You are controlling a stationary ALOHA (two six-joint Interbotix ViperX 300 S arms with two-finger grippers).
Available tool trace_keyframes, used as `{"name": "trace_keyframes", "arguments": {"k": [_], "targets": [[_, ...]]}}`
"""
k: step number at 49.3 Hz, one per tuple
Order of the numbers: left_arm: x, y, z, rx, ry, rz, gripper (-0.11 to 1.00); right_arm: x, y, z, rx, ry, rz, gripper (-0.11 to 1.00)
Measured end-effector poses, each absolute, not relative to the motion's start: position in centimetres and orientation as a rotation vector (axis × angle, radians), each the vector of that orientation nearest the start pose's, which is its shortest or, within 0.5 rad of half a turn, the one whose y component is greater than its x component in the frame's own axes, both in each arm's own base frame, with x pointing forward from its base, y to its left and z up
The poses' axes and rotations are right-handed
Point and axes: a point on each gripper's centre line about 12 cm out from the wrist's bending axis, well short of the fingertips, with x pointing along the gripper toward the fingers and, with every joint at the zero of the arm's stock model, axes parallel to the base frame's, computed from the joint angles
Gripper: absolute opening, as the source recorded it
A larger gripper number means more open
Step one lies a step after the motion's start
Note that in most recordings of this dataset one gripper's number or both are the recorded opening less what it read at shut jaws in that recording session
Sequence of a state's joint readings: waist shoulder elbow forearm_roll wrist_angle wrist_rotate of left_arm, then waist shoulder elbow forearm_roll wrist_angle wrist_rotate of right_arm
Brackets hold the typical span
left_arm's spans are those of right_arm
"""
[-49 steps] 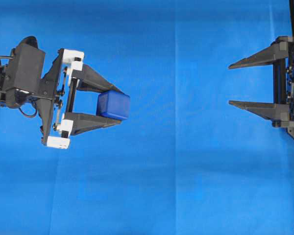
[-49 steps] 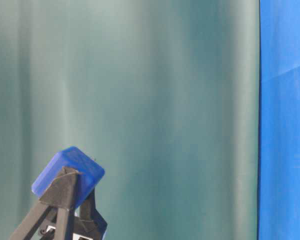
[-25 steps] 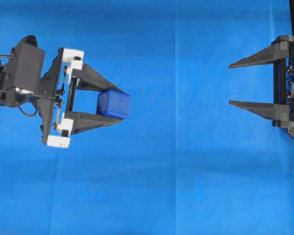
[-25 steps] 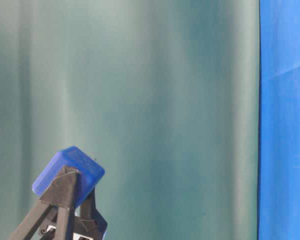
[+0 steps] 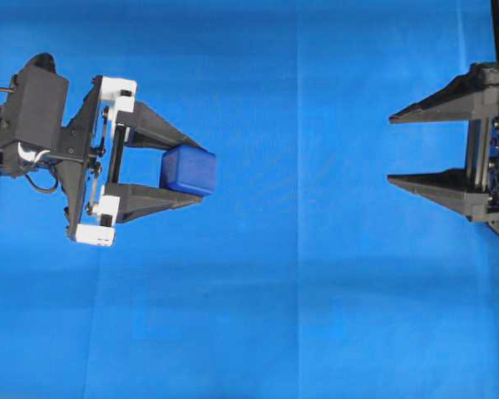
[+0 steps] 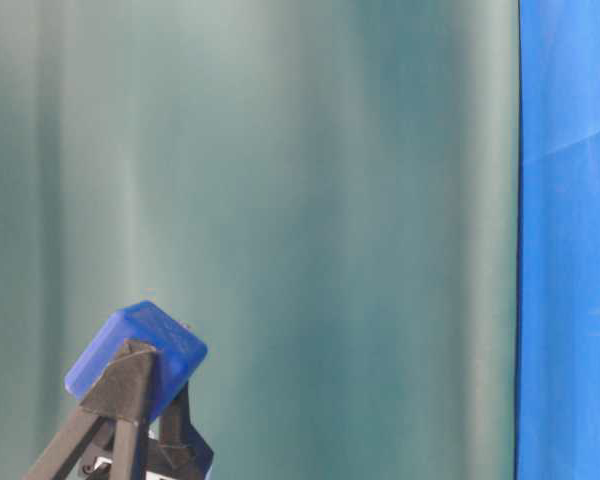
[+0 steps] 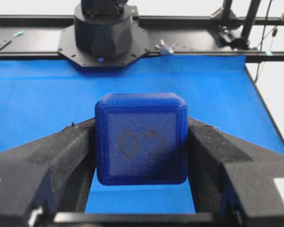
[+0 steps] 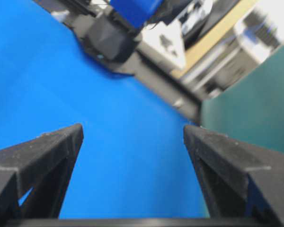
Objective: Handover the blue block to the right arm after grasping it with the left arm, then place it in the designated position.
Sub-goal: 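Rotate the right gripper and move it toward the held cube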
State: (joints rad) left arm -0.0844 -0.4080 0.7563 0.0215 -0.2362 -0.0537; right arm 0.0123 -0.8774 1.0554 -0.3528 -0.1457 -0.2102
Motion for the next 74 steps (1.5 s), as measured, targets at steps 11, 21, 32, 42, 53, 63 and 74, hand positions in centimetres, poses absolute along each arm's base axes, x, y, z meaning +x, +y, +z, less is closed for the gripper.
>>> {"name": "trace_keyframes", "arguments": {"k": [11,21,32,42,53,63,74], "targets": [[33.42,-2.78,31.13,-0.029,0.11,-0.084,0.48,22.07,1.1,30.86,-0.88,0.004,0.098,0.95],[33.4,-2.78,31.08,-0.029,0.11,-0.085,0.48,22.15,1.3,30.59,-1.129,-0.002,0.125,0.95],[33.4,-2.73,31.25,-0.029,0.103,-0.083,0.49,22.3,1.42,30.28,-1.255,-0.001,0.145,0.95],[33.38,-2.73,31.21,-0.031,0.103,-0.083,0.48,22.32,1.49,30.28,-1.28,-0.008,0.151,0.95],[33.38,-2.73,31.21,-0.031,0.103,-0.083,0.48,22.31,1.57,30.31,-1.284,-0.014,0.153,0.95],[33.41,-2.73,31.15,-0.03,0.104,-0.083,0.48,22.34,1.61,30.32,-1.285,-0.018,0.155,0.95],[33.4,-2.73,31.27,-0.031,0.101,-0.083,0.48,22.31,1.59,30.36,-1.287,-0.02,0.153,0.95]]}}
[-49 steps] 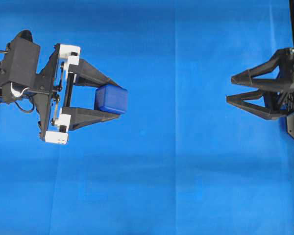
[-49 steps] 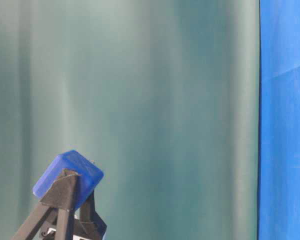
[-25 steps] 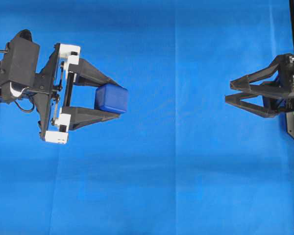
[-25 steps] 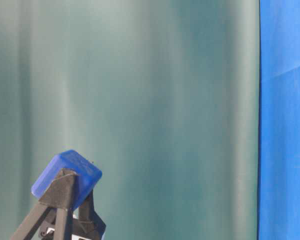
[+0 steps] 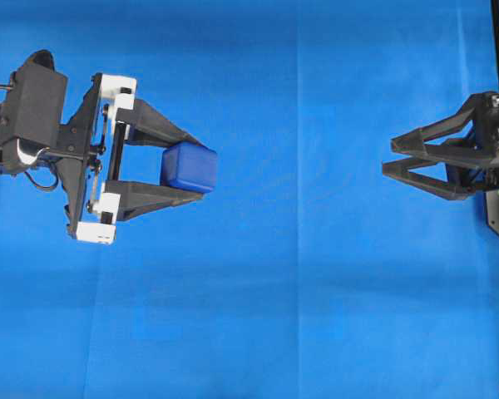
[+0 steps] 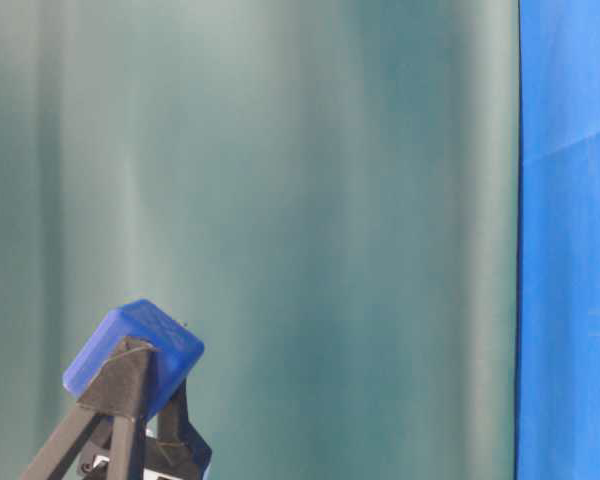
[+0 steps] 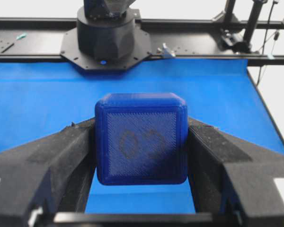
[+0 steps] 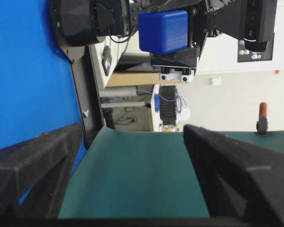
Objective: Handover the blue block to the right arm after grasping it with the left arm, then place it in the designated position.
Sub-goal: 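Rotate the right gripper and move it toward the held cube, then close the right gripper on the cube beside the left gripper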
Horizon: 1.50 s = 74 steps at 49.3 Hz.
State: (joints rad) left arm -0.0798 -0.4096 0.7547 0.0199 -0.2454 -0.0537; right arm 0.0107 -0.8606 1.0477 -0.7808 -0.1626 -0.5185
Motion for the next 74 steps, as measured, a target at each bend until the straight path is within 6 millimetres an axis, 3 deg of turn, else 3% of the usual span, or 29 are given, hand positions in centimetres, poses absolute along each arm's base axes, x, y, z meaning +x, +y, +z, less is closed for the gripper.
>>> {"name": "trace_keyframes", "arguments": {"k": [26,33,74], "targets": [[33.4,-2.7,31.2,-0.031,0.103,-0.081,0.48,22.3,1.6,30.4,-1.285,-0.022,0.154,0.95],[33.4,-2.7,31.2,-0.032,0.103,-0.081,0.48,23.2,1.7,30.9,-1.284,-0.028,0.159,0.95],[33.4,-2.7,31.2,-0.031,0.104,-0.081,0.48,36.1,2.0,32.8,-1.276,0.028,0.223,0.95]]}}
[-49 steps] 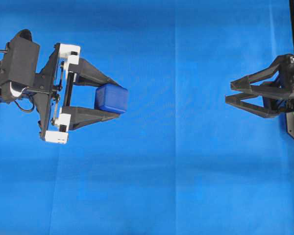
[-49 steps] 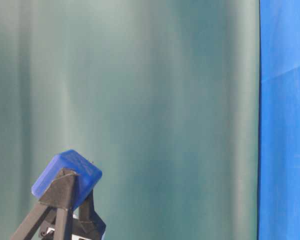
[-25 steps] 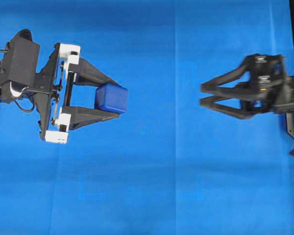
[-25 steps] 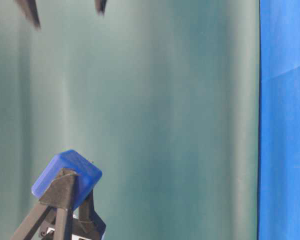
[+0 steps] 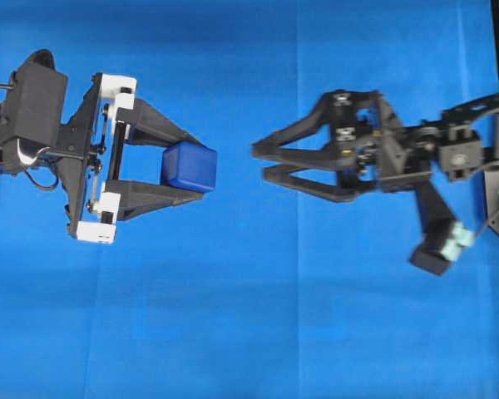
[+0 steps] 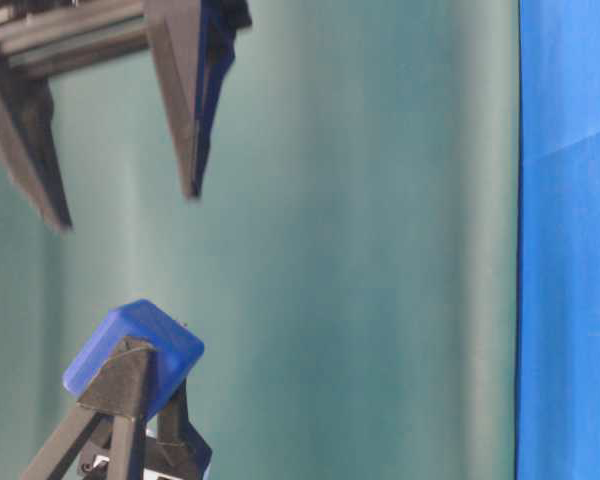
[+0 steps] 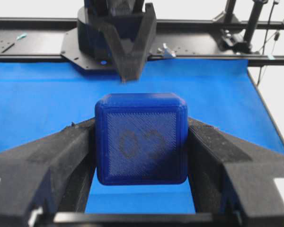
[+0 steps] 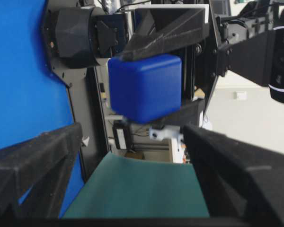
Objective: Handover the blue block to the right arm after grasping it with the left arm, then place it in the designated position.
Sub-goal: 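Close the right gripper on the cube beside the left gripper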
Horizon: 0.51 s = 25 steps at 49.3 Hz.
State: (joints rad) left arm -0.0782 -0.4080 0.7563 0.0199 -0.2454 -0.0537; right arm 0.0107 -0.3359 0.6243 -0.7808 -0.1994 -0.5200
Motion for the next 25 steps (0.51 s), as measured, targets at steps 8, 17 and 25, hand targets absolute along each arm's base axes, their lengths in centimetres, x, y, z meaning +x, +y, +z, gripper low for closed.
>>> {"name": "trace_keyframes", "arguments": {"k": [8,17,25], "targets": [[33.4,-2.7,31.2,-0.034,0.104,-0.081,0.48,38.8,1.8,32.9,-1.281,0.034,0.218,0.95],[33.4,-2.7,31.2,-0.034,0.101,-0.081,0.48,41.8,1.8,33.1,-1.296,0.032,0.217,0.95],[33.3,-2.6,31.3,-0.037,0.1,-0.079,0.48,43.8,1.8,33.1,-1.305,0.03,0.214,0.95]]}}
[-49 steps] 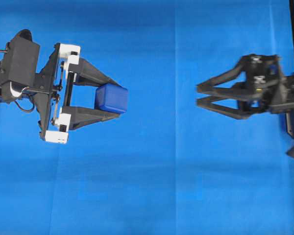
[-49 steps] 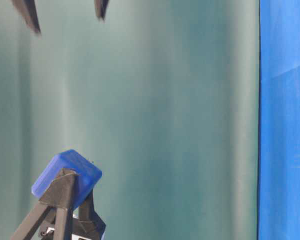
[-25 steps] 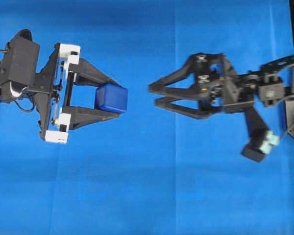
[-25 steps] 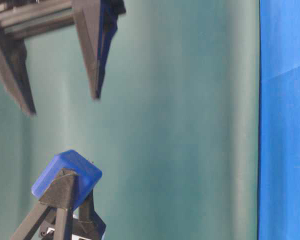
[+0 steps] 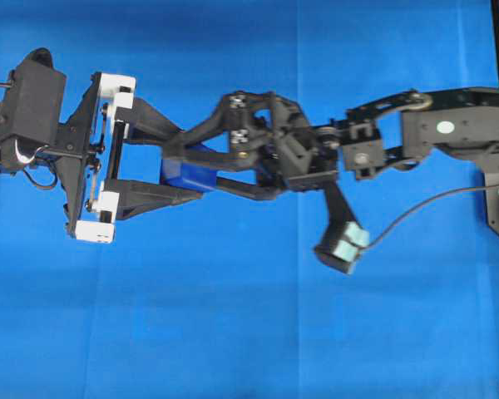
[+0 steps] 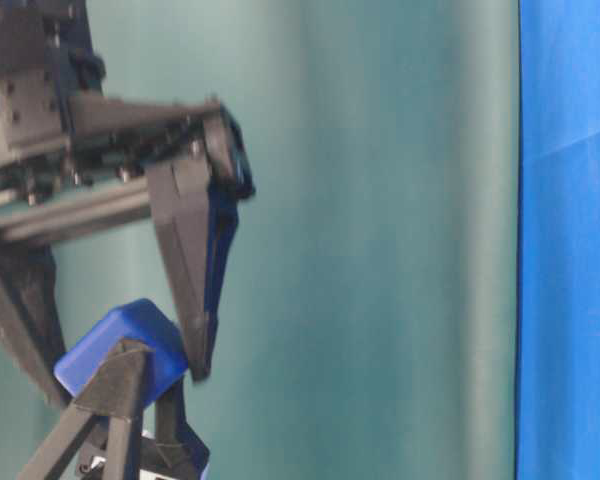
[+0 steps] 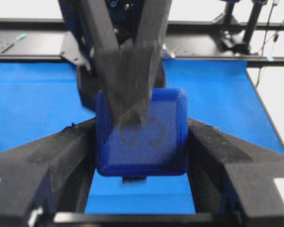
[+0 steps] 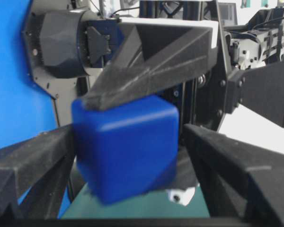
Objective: Handover the blue block to the right arm after grasping it with the left arm, then place it in the designated position.
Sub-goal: 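Close the right gripper on the cube beside the left gripper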
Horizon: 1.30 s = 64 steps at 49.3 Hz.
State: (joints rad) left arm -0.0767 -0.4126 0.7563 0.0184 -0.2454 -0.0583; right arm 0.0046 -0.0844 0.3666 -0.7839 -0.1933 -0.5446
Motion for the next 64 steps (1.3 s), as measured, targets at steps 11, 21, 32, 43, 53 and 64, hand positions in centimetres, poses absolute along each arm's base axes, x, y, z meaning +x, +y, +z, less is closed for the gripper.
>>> {"name": "trace_keyframes", "arguments": {"k": [11,21,32,43,53,64], "targets": [[33.3,-2.56,31.29,-0.035,0.104,-0.077,0.48,44.39,1.68,33.37,-1.311,0.036,0.205,0.92],[33.31,-2.51,31.24,-0.036,0.112,-0.076,0.49,44.23,1.55,32.92,-1.312,0.072,0.206,0.55],[33.32,-2.4,31.21,-0.04,0.115,-0.072,0.49,43.71,1.47,33.48,-1.308,0.071,0.196,0.45],[33.32,-2.35,31.19,-0.043,0.117,-0.07,0.48,43.69,1.46,33.34,-1.295,0.082,0.196,0.45],[33.32,-2.34,31.17,-0.049,0.118,-0.069,0.49,43.72,1.43,33.25,-1.282,0.088,0.195,0.45],[33.32,-2.35,31.22,-0.05,0.114,-0.069,0.51,43.72,1.43,33.25,-1.263,0.089,0.194,0.45]]}}
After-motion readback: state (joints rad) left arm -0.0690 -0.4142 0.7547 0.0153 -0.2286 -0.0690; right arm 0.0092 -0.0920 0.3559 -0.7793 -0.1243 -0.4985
